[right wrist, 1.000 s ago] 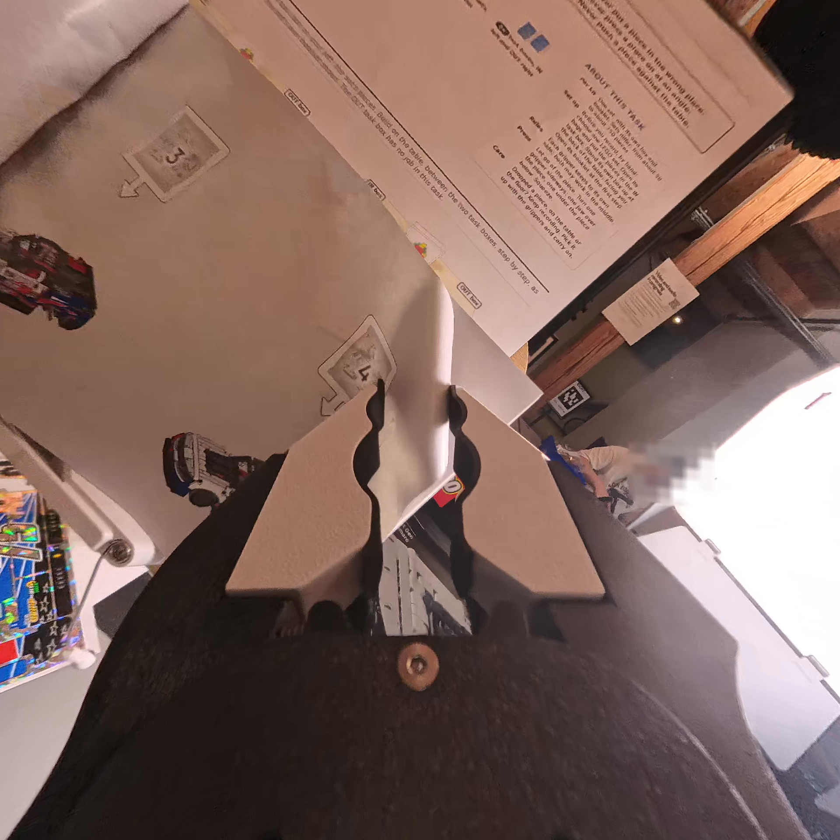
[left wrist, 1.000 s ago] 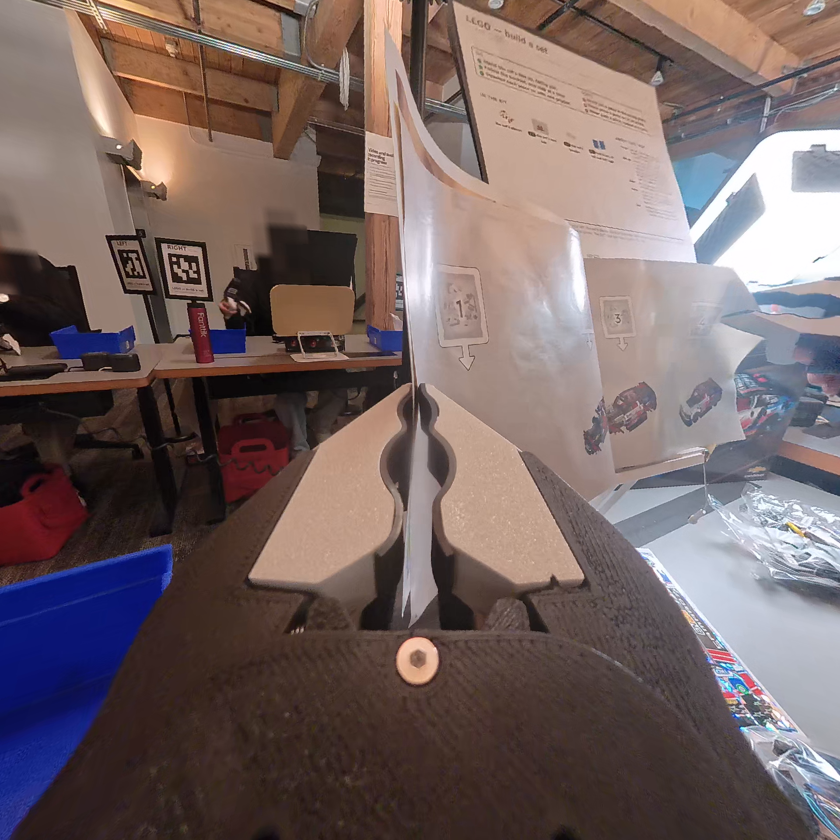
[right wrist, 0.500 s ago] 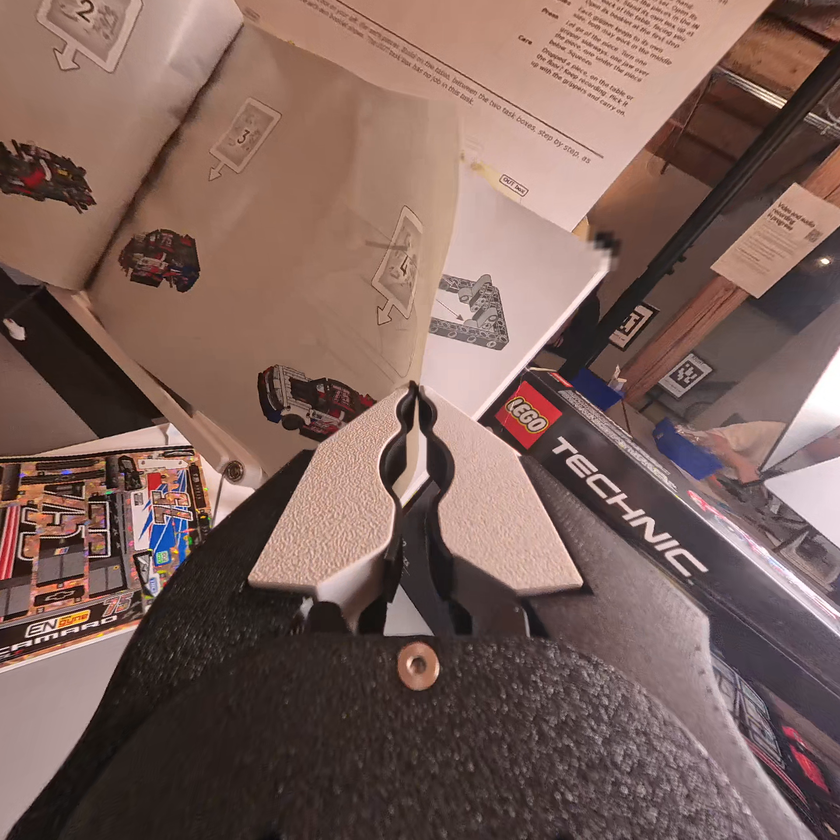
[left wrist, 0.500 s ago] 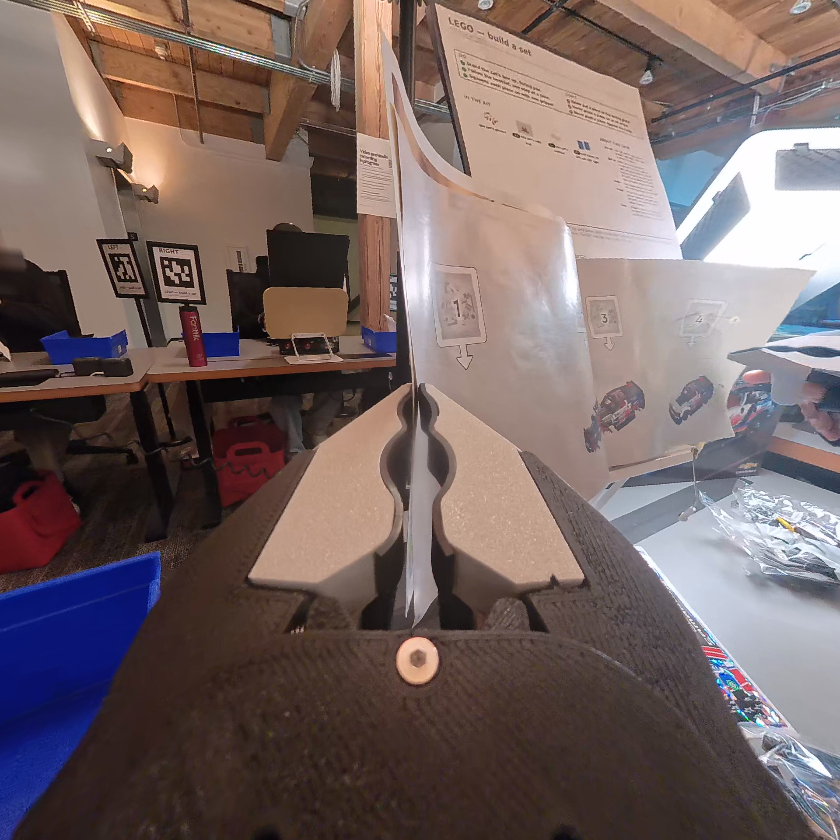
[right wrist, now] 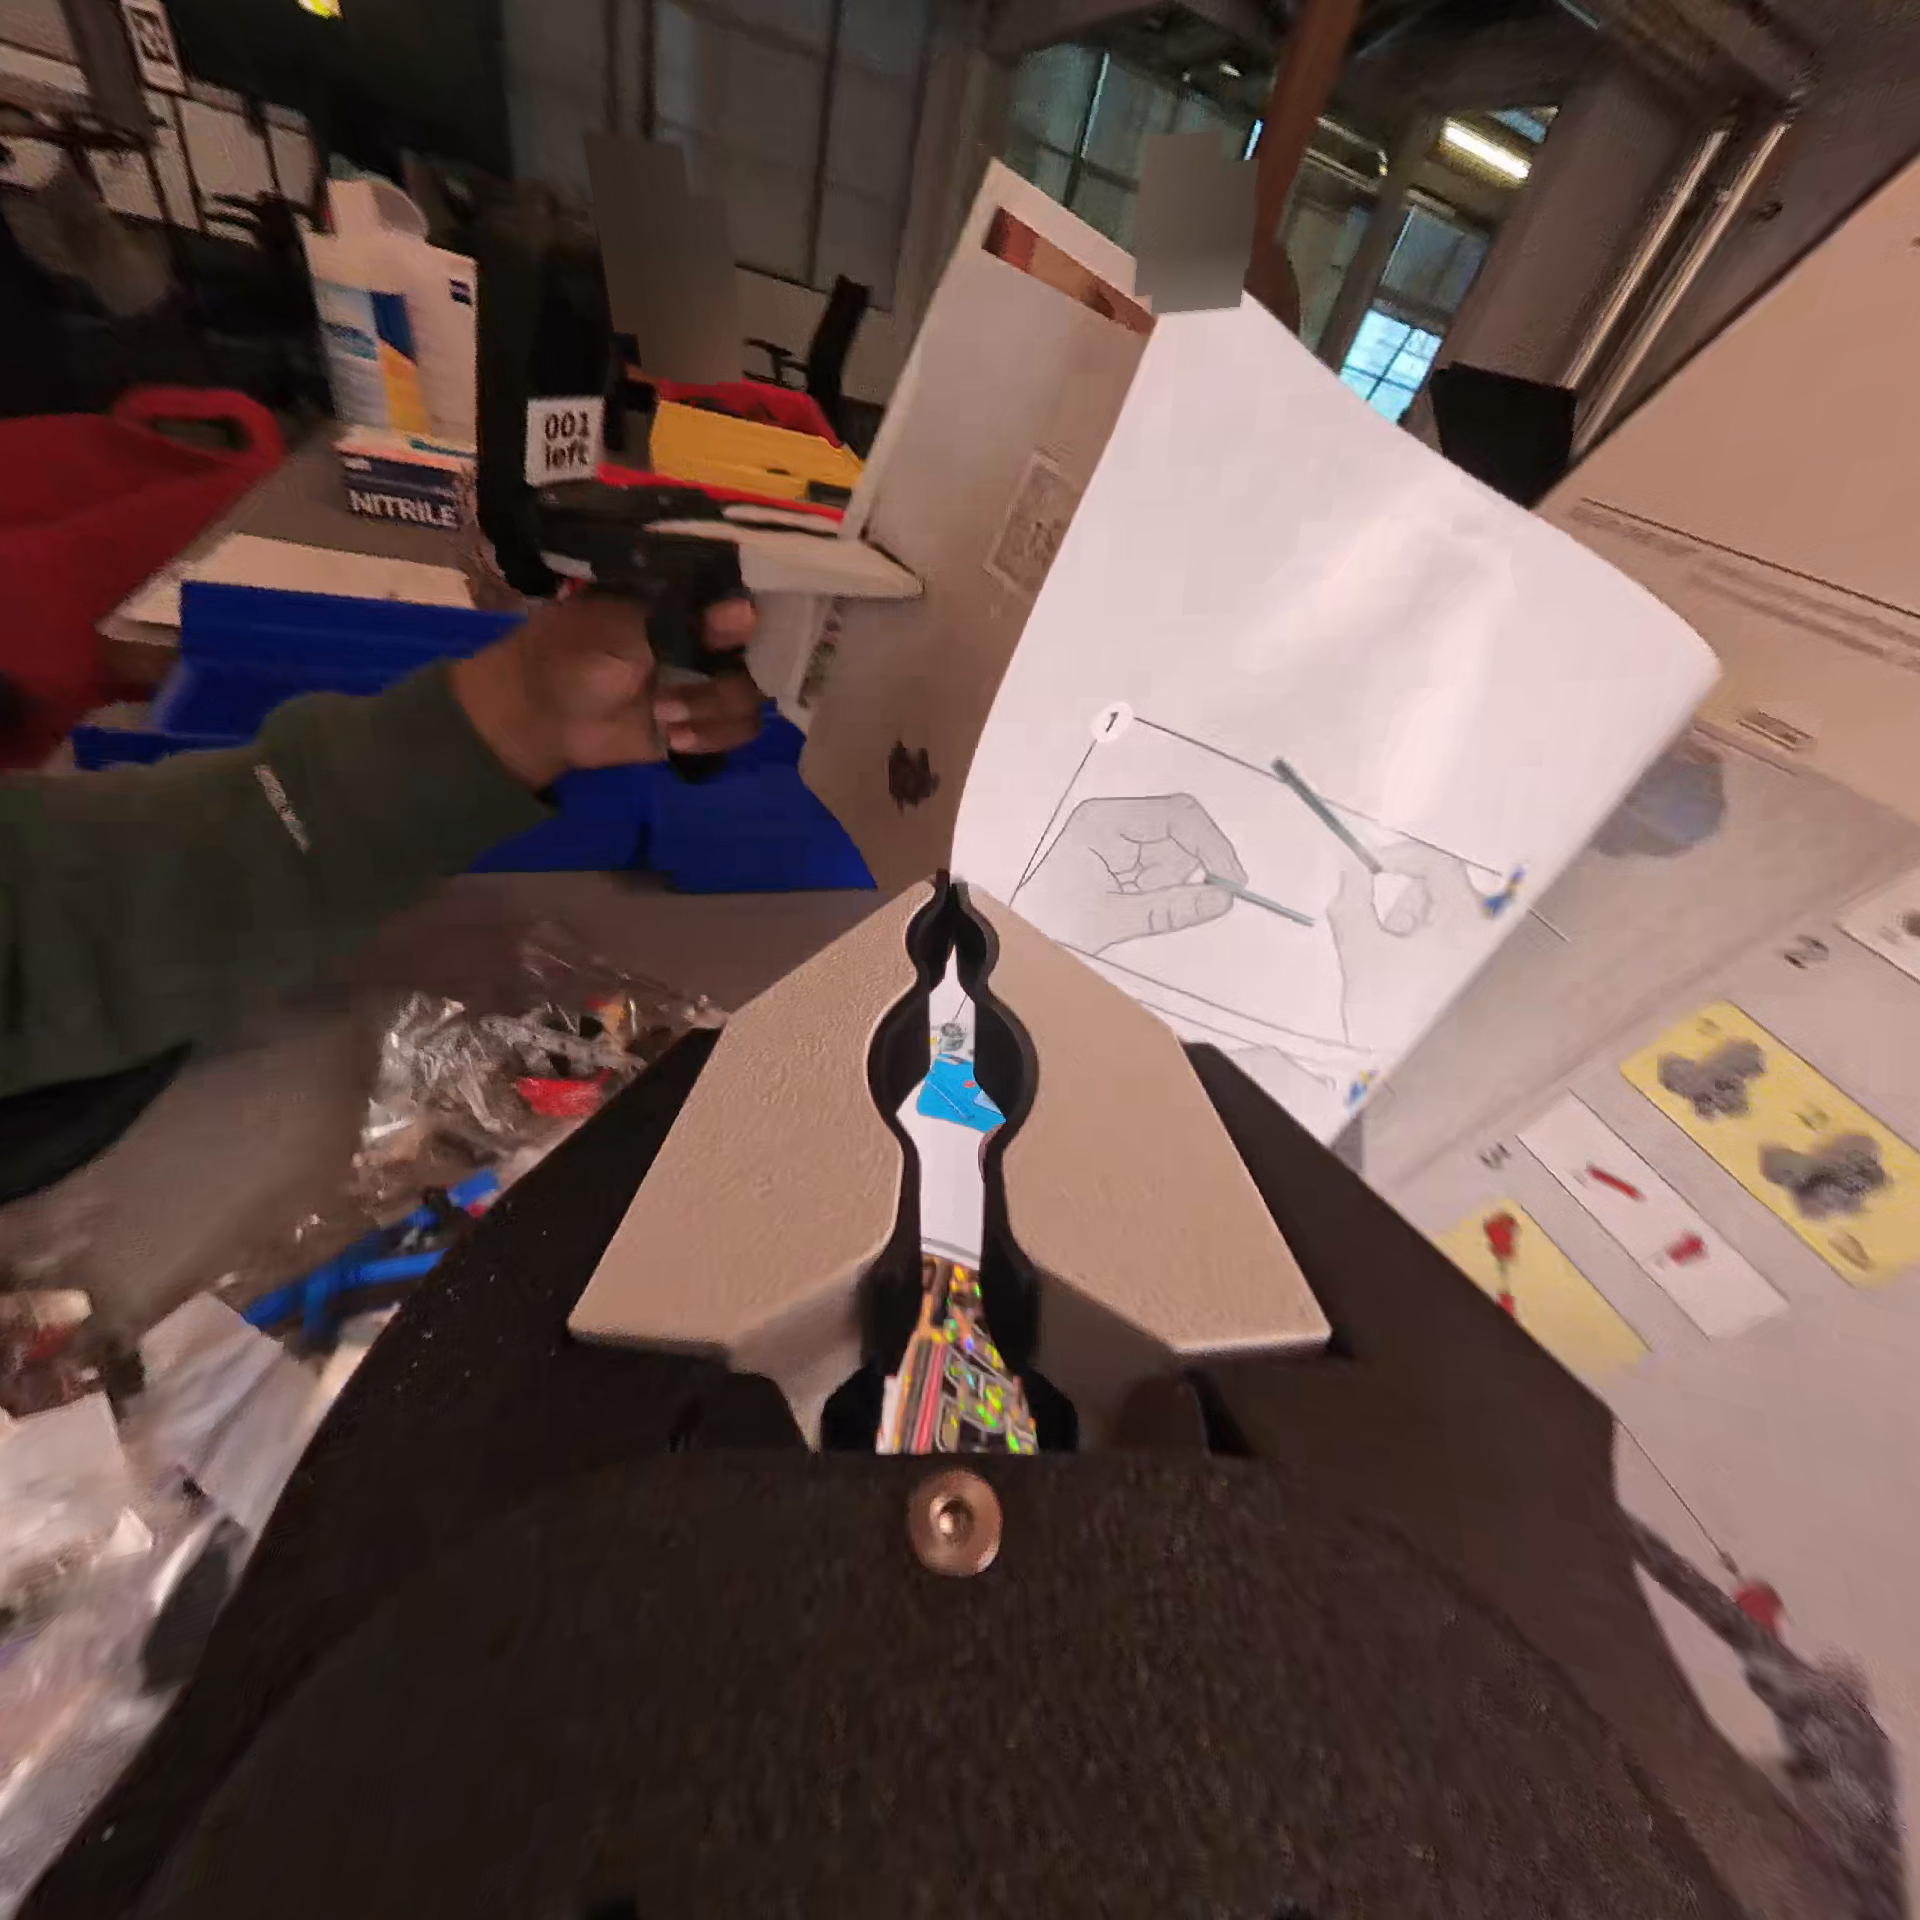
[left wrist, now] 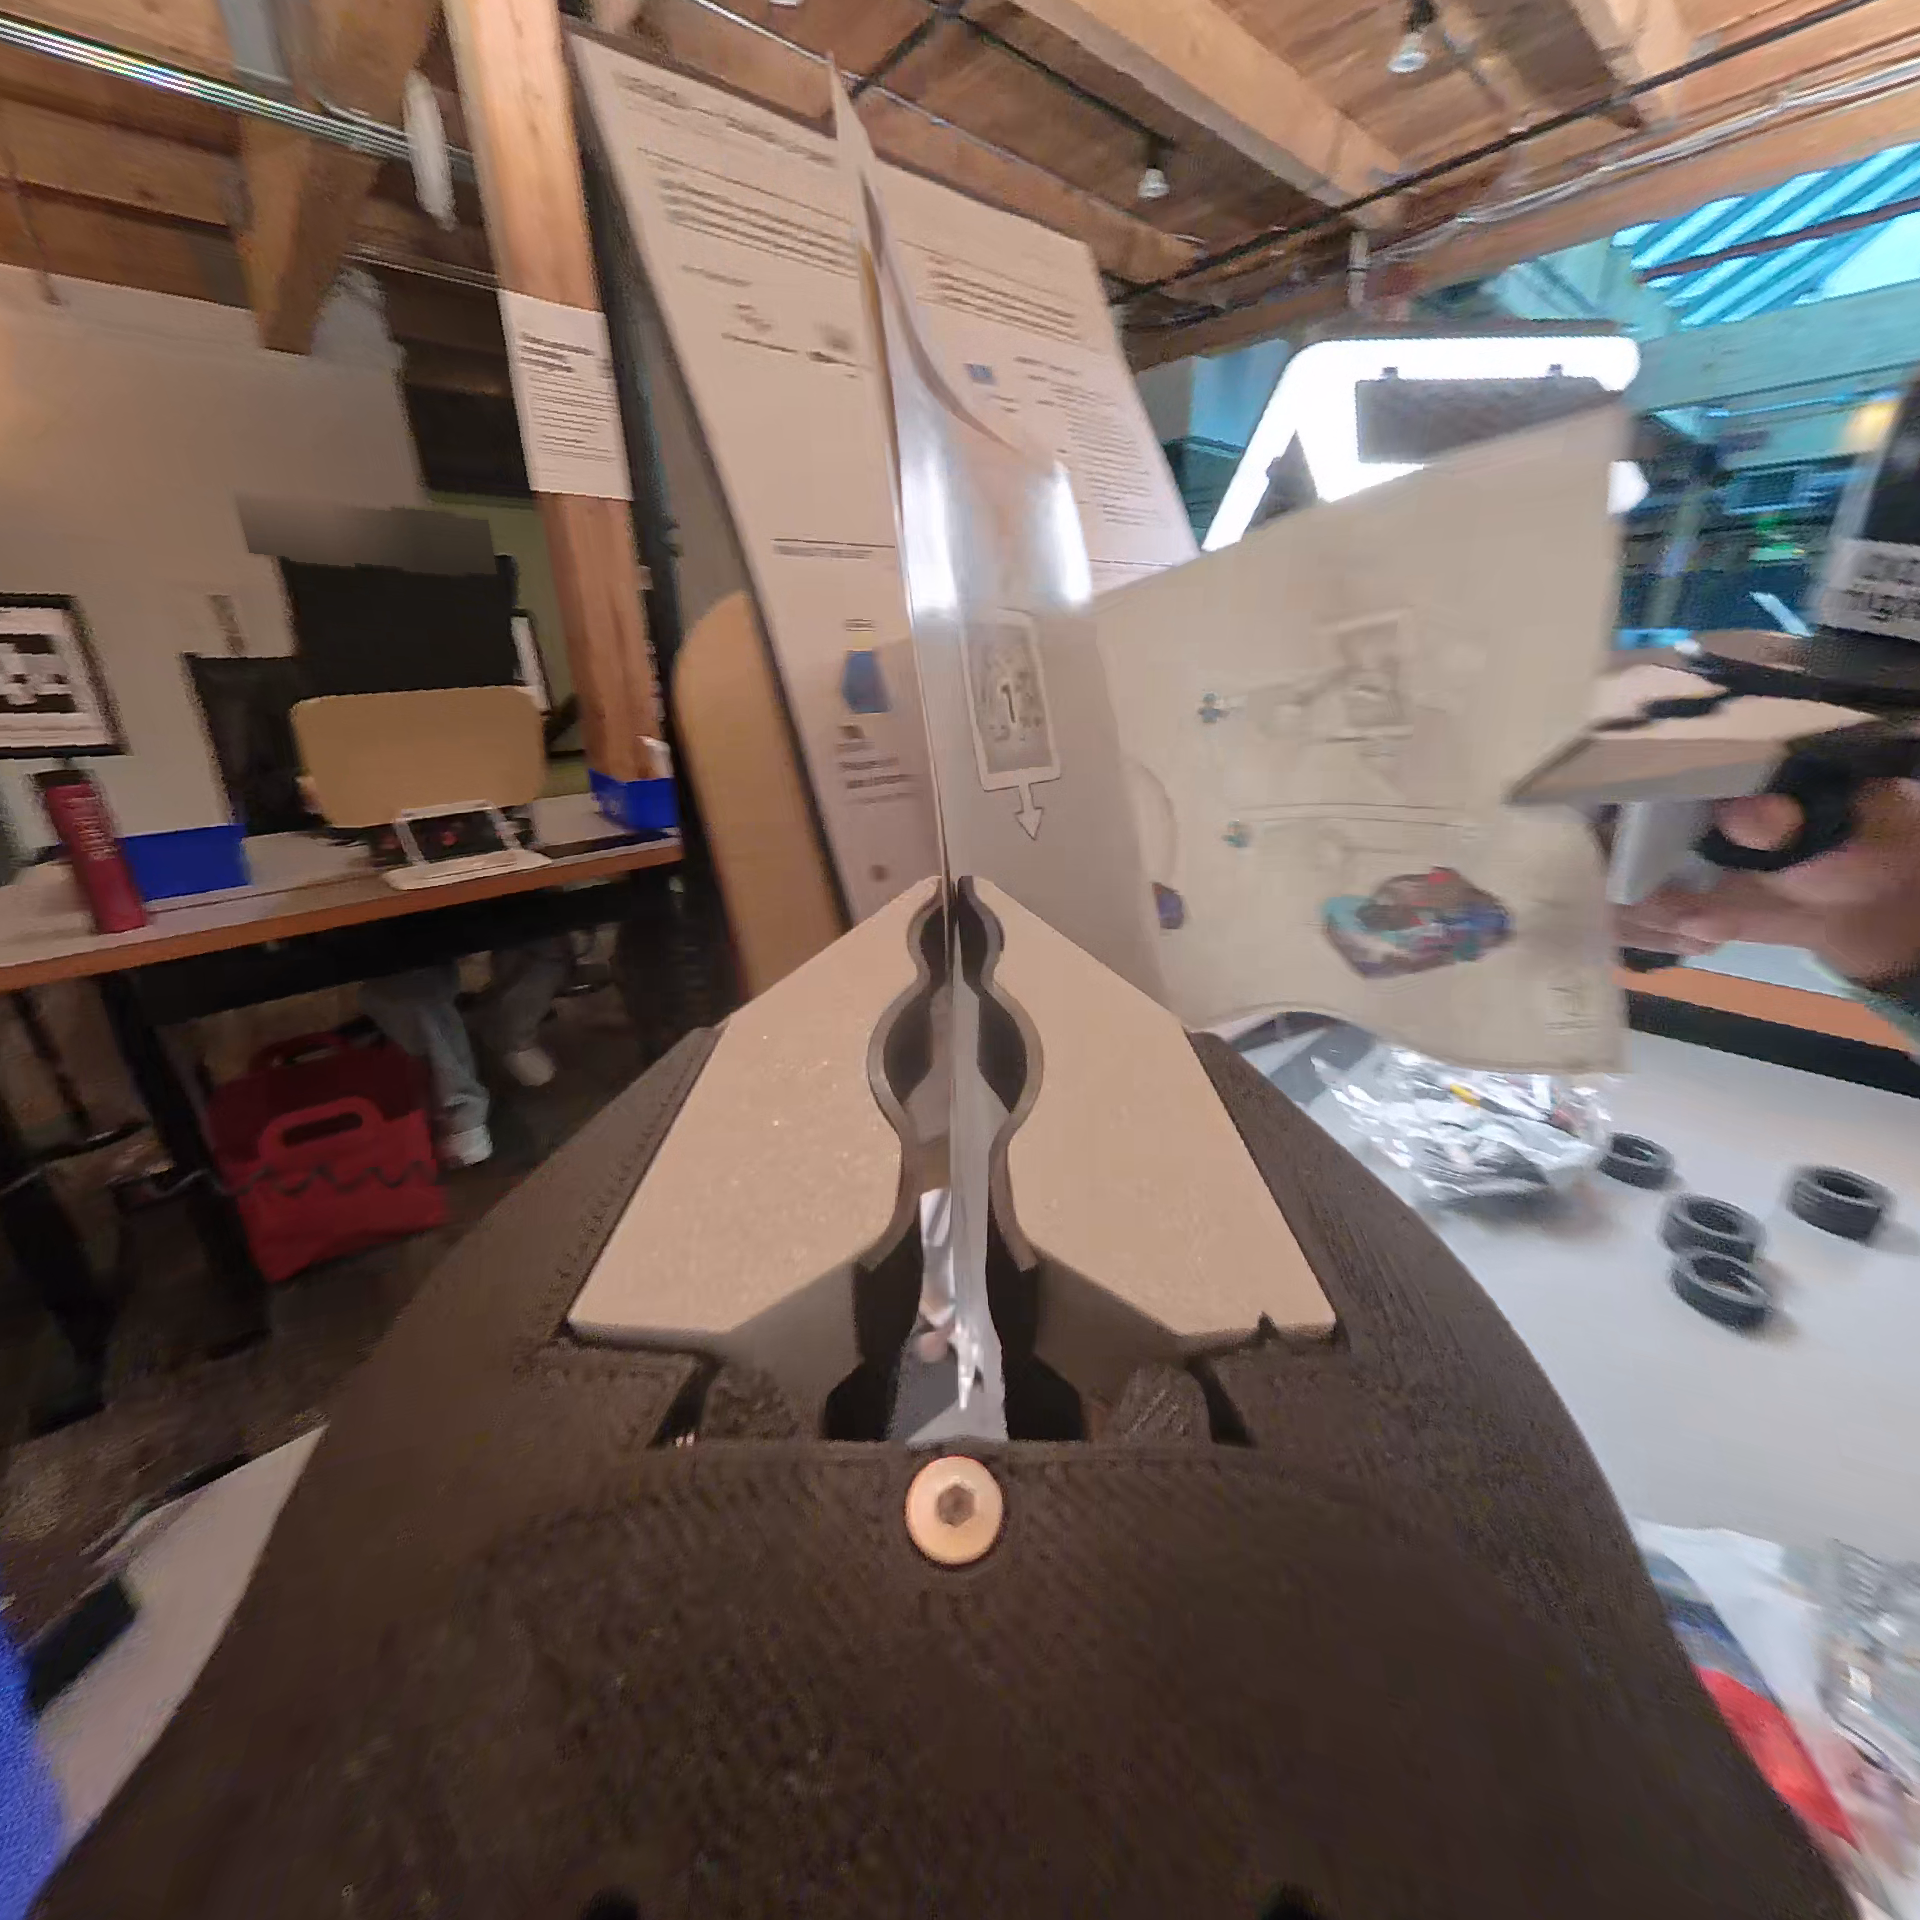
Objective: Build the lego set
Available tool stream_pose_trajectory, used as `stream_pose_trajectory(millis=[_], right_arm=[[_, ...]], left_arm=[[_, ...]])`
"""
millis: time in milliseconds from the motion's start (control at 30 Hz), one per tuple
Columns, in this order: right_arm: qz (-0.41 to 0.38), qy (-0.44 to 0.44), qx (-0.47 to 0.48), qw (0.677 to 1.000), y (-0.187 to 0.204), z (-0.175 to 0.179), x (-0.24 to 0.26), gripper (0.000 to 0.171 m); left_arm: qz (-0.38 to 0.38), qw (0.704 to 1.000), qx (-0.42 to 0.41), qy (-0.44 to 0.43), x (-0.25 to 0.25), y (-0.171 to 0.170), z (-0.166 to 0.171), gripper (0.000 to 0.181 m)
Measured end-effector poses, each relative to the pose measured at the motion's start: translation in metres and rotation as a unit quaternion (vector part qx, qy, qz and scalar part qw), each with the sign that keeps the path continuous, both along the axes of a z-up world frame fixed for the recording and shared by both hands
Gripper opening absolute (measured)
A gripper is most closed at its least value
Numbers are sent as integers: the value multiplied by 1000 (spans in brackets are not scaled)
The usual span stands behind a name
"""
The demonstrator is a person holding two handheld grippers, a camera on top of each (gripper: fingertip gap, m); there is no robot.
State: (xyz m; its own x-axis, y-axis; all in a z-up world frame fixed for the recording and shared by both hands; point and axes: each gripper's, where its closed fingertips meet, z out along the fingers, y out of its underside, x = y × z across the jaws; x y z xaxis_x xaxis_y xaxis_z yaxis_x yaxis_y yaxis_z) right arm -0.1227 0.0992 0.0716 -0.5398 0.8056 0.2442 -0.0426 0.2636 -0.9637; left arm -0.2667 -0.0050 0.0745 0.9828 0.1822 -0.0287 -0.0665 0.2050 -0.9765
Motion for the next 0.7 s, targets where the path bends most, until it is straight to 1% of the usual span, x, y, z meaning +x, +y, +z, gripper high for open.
stream_pose_trajectory(millis=[100,200,267,400,467,533,600,700], right_arm=[[13,-14,-14,1000,-38,5,-31,0],[-2,-24,4,1000,-65,-6,-67,0],[-8,-30,11,999,-81,-16,-86,0],[-27,-14,48,998,-101,-30,-108,0],[-36,-4,71,997,-107,-35,-115,0],[-46,13,99,994,-110,-38,-120,0],[-53,28,122,991,-115,-42,-122,2],[-54,51,144,987,-127,-46,-122,9]], left_arm=[[-53,998,-13,-3,24,11,-2,0],[-83,996,-16,-11,38,19,-3,3],[-108,994,-11,-22,45,20,-3,11],[-150,987,-6,-56,48,14,0,41],[-158,985,-13,-68,45,12,-2,47],[-158,984,-15,-77,42,9,-2,49],[-147,985,-17,-84,38,7,-1,46],[-90,992,-38,-73,25,7,-6,34]])
